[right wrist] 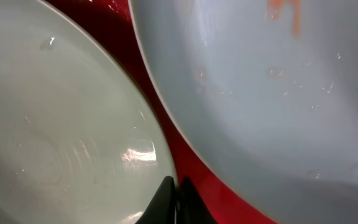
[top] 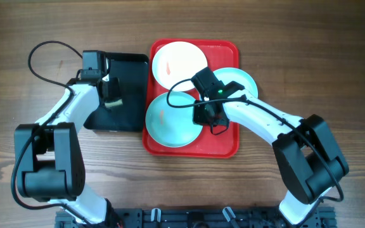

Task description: Clean dirty plates on tray and stack at the side

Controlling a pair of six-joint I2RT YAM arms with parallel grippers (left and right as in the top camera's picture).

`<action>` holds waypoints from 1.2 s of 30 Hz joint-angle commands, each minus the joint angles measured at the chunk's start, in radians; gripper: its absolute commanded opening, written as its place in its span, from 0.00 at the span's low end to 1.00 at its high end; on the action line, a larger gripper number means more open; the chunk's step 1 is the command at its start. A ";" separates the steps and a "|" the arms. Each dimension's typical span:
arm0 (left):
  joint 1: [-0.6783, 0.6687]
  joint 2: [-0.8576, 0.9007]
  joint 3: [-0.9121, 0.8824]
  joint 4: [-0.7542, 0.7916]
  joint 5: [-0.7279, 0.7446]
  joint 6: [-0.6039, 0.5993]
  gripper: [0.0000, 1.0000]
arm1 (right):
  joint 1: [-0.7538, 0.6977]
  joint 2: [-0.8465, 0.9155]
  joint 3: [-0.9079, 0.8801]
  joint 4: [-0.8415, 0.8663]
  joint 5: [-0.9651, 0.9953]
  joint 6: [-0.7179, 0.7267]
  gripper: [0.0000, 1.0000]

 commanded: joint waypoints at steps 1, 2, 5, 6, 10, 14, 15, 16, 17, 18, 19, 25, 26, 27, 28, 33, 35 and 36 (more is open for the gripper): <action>0.004 0.019 -0.004 0.023 0.046 0.002 0.58 | 0.003 0.017 -0.012 0.005 0.025 -0.011 0.04; 0.004 0.019 -0.004 0.024 0.056 0.002 0.58 | 0.003 0.017 -0.012 0.005 0.025 -0.011 0.04; 0.004 0.020 -0.004 0.014 0.058 0.002 0.56 | 0.003 0.017 -0.012 0.004 0.025 -0.011 0.04; 0.004 0.020 -0.006 0.013 0.058 0.002 0.55 | 0.003 0.017 -0.012 0.005 0.025 -0.010 0.04; 0.004 0.020 -0.016 0.023 0.058 0.002 0.52 | 0.003 0.017 -0.012 0.006 0.026 -0.011 0.04; 0.005 0.020 -0.043 0.050 0.058 0.002 0.52 | 0.003 0.017 -0.012 0.003 0.026 -0.012 0.04; 0.004 0.020 -0.052 0.071 0.058 0.002 0.52 | 0.003 0.017 -0.012 0.005 0.025 -0.011 0.04; 0.004 0.020 -0.060 0.087 0.058 0.002 0.52 | 0.003 0.017 -0.012 0.006 0.025 -0.011 0.05; 0.005 0.020 -0.065 0.101 0.058 0.002 0.52 | 0.003 0.017 -0.012 0.007 0.025 -0.011 0.05; 0.005 0.020 -0.065 0.108 0.058 0.002 0.52 | 0.003 0.017 -0.012 0.008 0.025 -0.011 0.04; 0.005 0.020 -0.065 0.115 0.058 0.002 0.52 | 0.003 0.017 -0.012 0.008 0.026 -0.011 0.04; 0.004 0.020 -0.065 0.122 0.058 0.002 0.40 | 0.003 0.017 -0.012 0.007 0.025 -0.011 0.04; 0.004 0.020 -0.065 0.122 0.058 0.001 0.39 | 0.003 0.017 -0.012 0.007 0.025 -0.011 0.04; 0.004 0.020 -0.065 0.122 0.058 0.001 0.39 | 0.003 0.017 -0.012 0.007 0.025 -0.011 0.04; 0.004 0.020 -0.065 0.122 0.058 0.001 0.39 | 0.003 0.017 -0.012 0.007 0.025 -0.011 0.04; 0.004 0.020 -0.066 0.121 0.090 0.001 0.40 | 0.003 0.017 -0.012 0.007 0.025 -0.011 0.04; 0.005 0.020 -0.066 0.120 0.088 0.001 0.40 | 0.003 0.017 -0.012 0.007 0.025 -0.011 0.04; 0.004 0.020 -0.066 0.117 0.088 0.001 0.40 | 0.003 0.017 -0.012 0.008 0.025 -0.011 0.04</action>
